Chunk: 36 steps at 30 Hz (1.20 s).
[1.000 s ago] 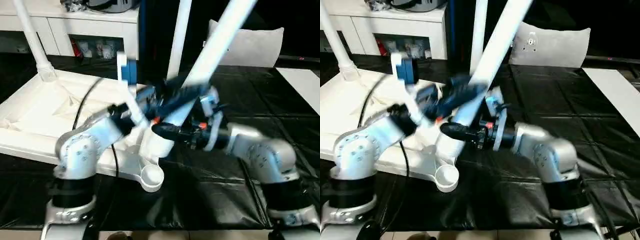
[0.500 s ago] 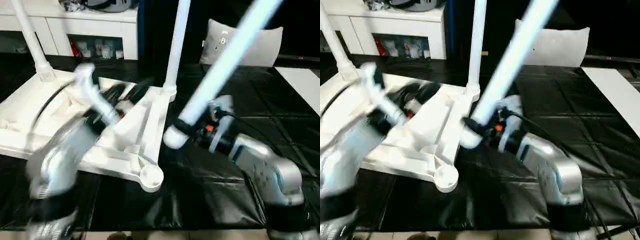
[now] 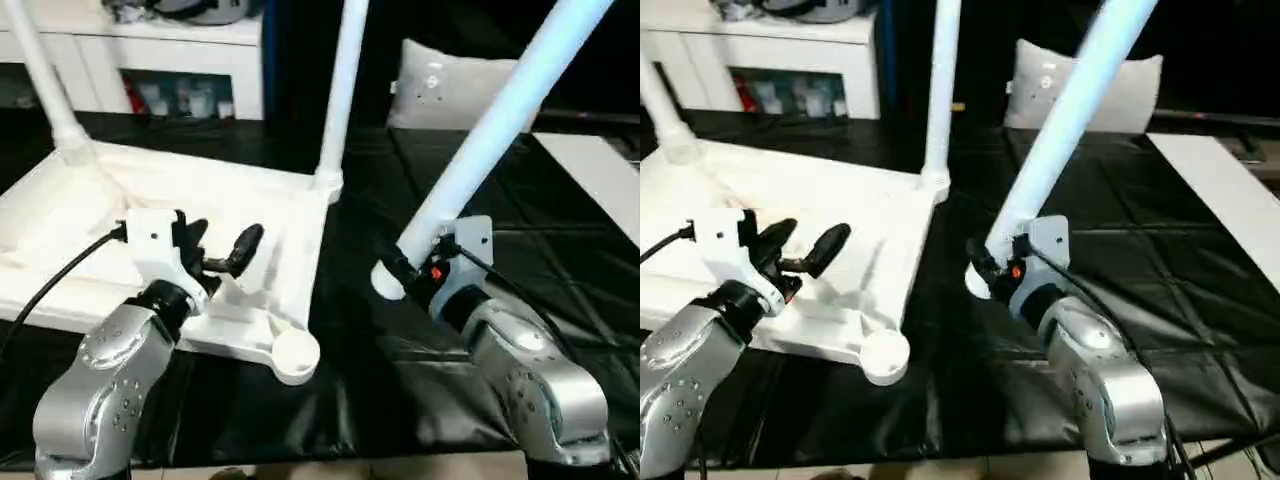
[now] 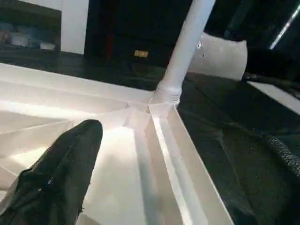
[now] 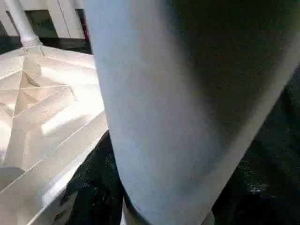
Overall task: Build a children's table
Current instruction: Pick table leg, then move to table
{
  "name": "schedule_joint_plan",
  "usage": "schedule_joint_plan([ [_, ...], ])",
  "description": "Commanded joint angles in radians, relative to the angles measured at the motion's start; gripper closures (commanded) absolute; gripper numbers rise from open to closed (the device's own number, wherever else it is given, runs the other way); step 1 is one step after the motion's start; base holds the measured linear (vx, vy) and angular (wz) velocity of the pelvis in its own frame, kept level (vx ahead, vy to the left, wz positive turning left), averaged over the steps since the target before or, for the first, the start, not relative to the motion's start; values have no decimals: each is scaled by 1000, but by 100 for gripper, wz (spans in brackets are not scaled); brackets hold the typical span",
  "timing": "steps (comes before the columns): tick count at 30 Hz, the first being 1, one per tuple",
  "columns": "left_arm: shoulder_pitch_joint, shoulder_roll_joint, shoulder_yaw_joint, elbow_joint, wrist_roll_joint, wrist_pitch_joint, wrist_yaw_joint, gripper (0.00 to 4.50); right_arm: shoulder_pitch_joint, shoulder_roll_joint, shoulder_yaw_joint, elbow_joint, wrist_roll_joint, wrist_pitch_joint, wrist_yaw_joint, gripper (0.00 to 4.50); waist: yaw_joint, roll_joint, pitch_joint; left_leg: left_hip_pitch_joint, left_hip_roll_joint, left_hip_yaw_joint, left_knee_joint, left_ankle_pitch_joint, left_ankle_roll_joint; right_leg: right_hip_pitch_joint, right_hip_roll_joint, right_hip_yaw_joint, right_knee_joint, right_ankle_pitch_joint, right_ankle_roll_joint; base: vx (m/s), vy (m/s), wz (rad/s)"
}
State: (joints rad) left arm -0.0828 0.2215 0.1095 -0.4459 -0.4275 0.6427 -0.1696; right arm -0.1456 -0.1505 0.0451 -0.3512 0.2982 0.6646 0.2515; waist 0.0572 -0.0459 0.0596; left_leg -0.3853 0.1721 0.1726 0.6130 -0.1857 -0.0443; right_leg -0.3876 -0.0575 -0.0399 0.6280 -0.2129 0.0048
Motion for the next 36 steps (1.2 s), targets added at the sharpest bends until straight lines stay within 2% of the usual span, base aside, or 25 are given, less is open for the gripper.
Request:
schedule_joint_plan([
  [1,4,-4,-25,-10,32,-22,3,0,14,-3,15,-30,-4,-8,5,257,14,4,-52,-4,43,-16,-61,-189,41,43,-138,91,-123,-397,-86,0,0,0],
  [2,4,-4,-25,-10,32,-22,3,0,14,-3,15,-30,-4,-8,5,257,25,4,-53,-5,45,-22,-44,-168,70,48,-166,106,-135,-415,-97,0,0,0],
  [4,1,1,-44,-10,42,-26,4,0,27,15,10,-38,27,-4,10,257,33,13,-56,-4,54,-30,-43,-131,98,52,-172,108,-137,-381,-133,6,52,1],
  [7,-3,4,-56,-13,41,-22,3,0,33,37,-5,-47,67,10,15,257,30,22,-63,16,48,-11,-65,-103,141,39,-124,76,-113,-234,-174,9,80,3],
  [10,-4,8,-71,-12,53,-21,0,0,31,49,-21,-48,89,31,14,257,30,13,-58,24,46,-4,-64,-154,176,38,-143,78,-123,-229,-173,-3,92,4],
  [13,-3,4,-78,-15,58,-20,0,0,29,49,-19,-42,91,19,24,257,27,24,-58,30,48,-13,-71,-178,170,40,-146,79,-132,-281,-149,-25,139,0],
  [15,-1,6,-82,-15,63,-22,-2,0,31,50,-17,-42,95,20,26,257,0,37,-59,54,34,-2,-111,-211,150,22,-74,32,-105,-247,-104,-34,131,-2],
  [16,0,8,-86,-15,67,-22,-4,0,31,51,-16,-42,96,19,27,257,-19,39,-54,64,26,10,-133,-281,120,2,-37,-2,-86,-245,-80,-37,133,0],
  [19,0,10,-91,-13,72,-24,-3,0,33,58,-16,-41,110,28,24,257,-50,27,-46,47,18,25,-161,-495,25,1,-42,-24,-80,-305,-36,-55,113,3],
  [20,-1,10,-91,-12,73,-24,-2,0,32,58,-16,-40,111,28,24,257,-59,21,-47,28,12,21,-150,-610,-31,15,-88,-5,-109,-406,-11,-69,82,-4],
  [21,-1,9,-93,-10,74,-25,-2,0,32,59,-18,-38,114,31,22,257,-61,19,-48,29,11,18,-134,-622,-39,14,-111,9,-123,-447,-9,-62,70,-5],
  [23,-1,8,-97,-8,79,-27,-2,0,30,56,-19,-35,117,34,20,257,-50,8,-46,15,27,-27,-50,-551,-1,39,-233,77,-191,-585,14,-56,83,-9],
  [24,1,7,-101,-7,82,-29,-3,0,30,55,-19,-35,117,37,18,257,-43,2,-40,-2,47,-69,11,-434,42,62,-318,120,-231,-681,11,-49,150,-22],
  [25,1,5,-104,-4,86,-30,-2,0,28,52,-20,-33,118,39,18,257,-46,19,-30,3,58,-111,36,-395,45,61,-331,105,-243,-740,-10,-49,150,-22],
  [26,-1,2,-107,-2,88,-30,1,0,27,50,-22,-32,117,42,18,257,-79,50,-17,36,49,-122,-32,-645,-31,52,-210,-9,-193,-716,-2,-80,180,-19],
  [27,-12,-5,-117,4,107,-26,19,0,22,40,-24,-28,121,56,21,257,-116,67,-8,18,22,-89,-163,-897,-133,43,-66,-95,-84,-569,4,-142,233,2],
  [28,-15,-7,-119,6,112,-27,24,0,20,38,-25,-27,123,60,21,257,-59,85,-2,-65,-94,39,-272,-1025,-361,114,65,-207,116,-151,-49,-142,233,2],
  [29,-22,-12,-122,10,121,-20,37,0,17,33,-24,-23,123,64,23,257,-45,68,5,-116,-170,154,-339,-775,-638,184,92,-273,134,-145,-125,-151,185,22],
  [30,-27,-16,-123,13,126,-14,47,0,13,30,-22,-21,121,64,24,257,-23,47,-35,-153,-154,177,-340,-551,-806,219,29,-235,119,-267,-183,21,-146,47],
  [31,-35,-21,-124,17,135,-8,63,0,6,24,-17,-17,115,65,26,257,-98,-70,-129,83,21,-99,199,2,-442,-39,-335,-127,-41,-577,-66,21,-146,47],
  [32,-35,-21,-124,17,135,-8,63,0,6,24,-17,-17,115,65,26,257,-138,-59,-100,-6,-14,-111,188,-133,-144,82,-273,-171,-118,-541,-284,150,-161,53],
  [33,-37,-27,-123,19,137,-10,69,0,3,20,-14,-14,112,63,30,257,-87,-34,-59,-13,5,-119,257,-224,-125,109,-302,-203,-136,-533,-437,30,136,49],
  [34,-40,-36,-122,21,145,-16,84,0,-2,15,-10,-8,106,59,36,257,-122,30,-27,55,130,-292,315,-320,-134,125,-337,-239,-83,-496,-346,30,136,49],
  [35,-40,-36,-123,21,146,-17,85,0,-2,14,-9,-8,105,58,38,257,-165,163,22,-90,36,-417,-90,-818,-348,144,-94,-246,298,-435,-92,-41,252,30],
  [36,-41,-34,-127,19,154,-20,88,0,0,20,-12,-5,108,53,36,257,-165,163,22,-90,36,-417,-90,-818,-348,144,-94,-246,298,-435,-92,-18,232,21],
])
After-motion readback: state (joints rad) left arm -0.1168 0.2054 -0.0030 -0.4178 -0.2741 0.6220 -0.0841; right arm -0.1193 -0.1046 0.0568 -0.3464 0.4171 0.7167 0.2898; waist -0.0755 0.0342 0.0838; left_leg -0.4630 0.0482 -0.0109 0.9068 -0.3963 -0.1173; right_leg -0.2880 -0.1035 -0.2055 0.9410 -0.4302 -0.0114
